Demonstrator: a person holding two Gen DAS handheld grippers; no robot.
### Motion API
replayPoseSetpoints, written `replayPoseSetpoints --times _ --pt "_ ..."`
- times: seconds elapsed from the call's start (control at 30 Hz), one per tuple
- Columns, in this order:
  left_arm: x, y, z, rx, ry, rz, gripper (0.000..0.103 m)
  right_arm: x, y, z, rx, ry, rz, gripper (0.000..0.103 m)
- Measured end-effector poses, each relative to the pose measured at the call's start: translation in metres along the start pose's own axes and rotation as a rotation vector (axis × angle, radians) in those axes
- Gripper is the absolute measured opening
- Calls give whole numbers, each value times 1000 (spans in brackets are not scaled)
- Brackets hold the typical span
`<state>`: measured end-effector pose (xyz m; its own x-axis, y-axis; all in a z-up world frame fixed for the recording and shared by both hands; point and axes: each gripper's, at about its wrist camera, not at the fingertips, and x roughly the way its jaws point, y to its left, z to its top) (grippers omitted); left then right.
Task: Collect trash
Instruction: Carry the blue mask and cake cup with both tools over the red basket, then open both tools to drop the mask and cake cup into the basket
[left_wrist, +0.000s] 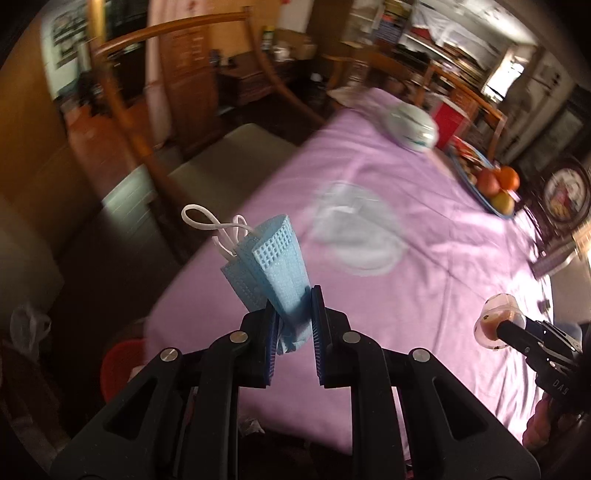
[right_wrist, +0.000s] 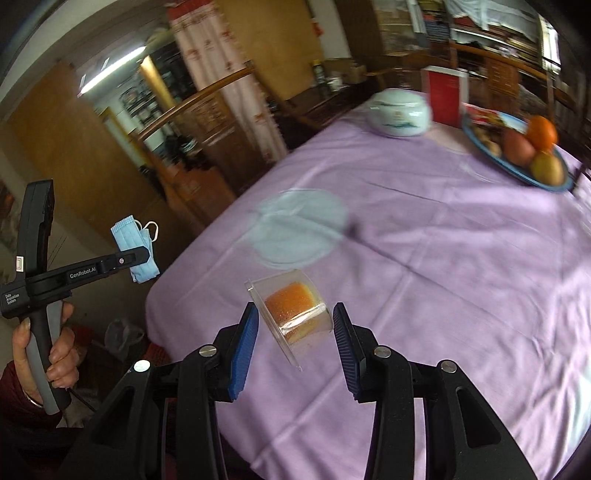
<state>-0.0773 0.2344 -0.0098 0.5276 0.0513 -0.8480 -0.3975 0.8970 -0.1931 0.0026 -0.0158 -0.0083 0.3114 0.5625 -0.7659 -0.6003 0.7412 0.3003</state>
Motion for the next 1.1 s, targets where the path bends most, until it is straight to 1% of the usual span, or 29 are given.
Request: replayPoseSetpoints --times 0.2,0.27,0.4,0.47,0.57,0.63,0.7,0.77,0.87,1.1 --pt "-24 75 -21 -132 -16 80 18 32 60 17 -106 42 85 41" --pt "-32 105 -33 -190 -11 112 18 41 82 21 -148 57 111 41" --pt "-42 155 -61 -294 13 165 18 60 125 28 -218 91 161 41" --pt "-45 177 -76 -341 29 181 18 69 143 28 -247 108 176 41" --pt "-45 201 -95 -402 60 187 18 79 168 27 -284 135 199 41" --pt "-44 211 -103 -425 72 190 19 83 180 27 -306 145 208 41" --pt "-42 222 -111 -450 92 189 26 87 191 27 -326 155 212 41" --pt "-42 229 -116 -475 105 184 44 91 196 27 -335 164 212 41" --pt "-50 240 -121 -504 89 187 56 96 204 29 -346 179 212 41" --pt "-61 247 -122 -553 53 218 67 111 230 24 -409 236 253 41"
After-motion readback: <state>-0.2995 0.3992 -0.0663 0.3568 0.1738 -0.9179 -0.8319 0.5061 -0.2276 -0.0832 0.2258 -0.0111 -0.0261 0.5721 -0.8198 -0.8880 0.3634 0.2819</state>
